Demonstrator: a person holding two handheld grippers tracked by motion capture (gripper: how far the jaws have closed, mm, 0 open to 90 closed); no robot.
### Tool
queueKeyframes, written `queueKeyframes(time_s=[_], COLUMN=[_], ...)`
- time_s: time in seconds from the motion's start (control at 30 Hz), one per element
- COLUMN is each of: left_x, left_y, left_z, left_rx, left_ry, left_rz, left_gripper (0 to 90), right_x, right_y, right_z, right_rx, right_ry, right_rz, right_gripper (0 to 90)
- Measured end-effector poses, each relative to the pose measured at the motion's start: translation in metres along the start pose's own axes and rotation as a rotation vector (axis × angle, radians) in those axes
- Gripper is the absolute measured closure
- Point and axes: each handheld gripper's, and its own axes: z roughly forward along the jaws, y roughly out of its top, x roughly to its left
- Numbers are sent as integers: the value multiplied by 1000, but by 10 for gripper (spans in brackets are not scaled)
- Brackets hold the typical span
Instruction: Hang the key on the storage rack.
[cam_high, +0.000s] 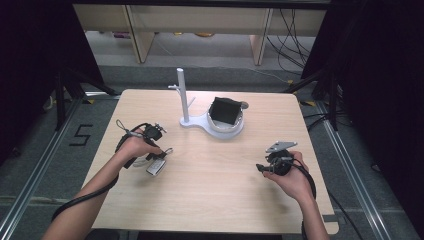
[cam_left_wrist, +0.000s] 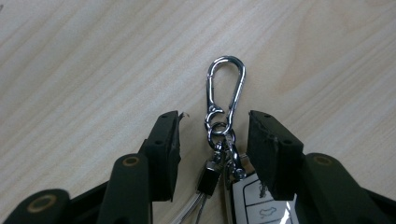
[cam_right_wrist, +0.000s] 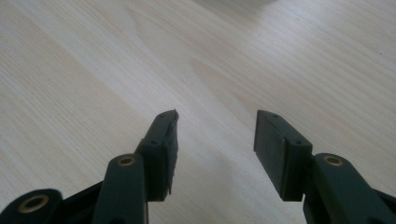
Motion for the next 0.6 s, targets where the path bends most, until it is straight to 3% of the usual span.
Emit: queueKeyframes(time_s=[0.07,0.1,0.17,0.2,0.6], left_x=[0,0,-1,-1,-5], left_y=[1,3,3,5,10], left_z=[0,0,1,1,8], left_rx=[-8,3,-6,5,25], left_ry=[7,4,1,8,6], left_rz=[-8,5,-11,8,8], left_gripper=[535,535,535,535,538], right_x=[0,0,0,0,0], right_y=[0,-1,-2,0,-1], right_z=[0,2,4,0,0], right_rx=[-1,-28,-46,-4,0], right_ry=[0,-11,-14,-1,1], right_rz=[1,-6,-2,1,2], right_gripper=[507,507,507,507,507])
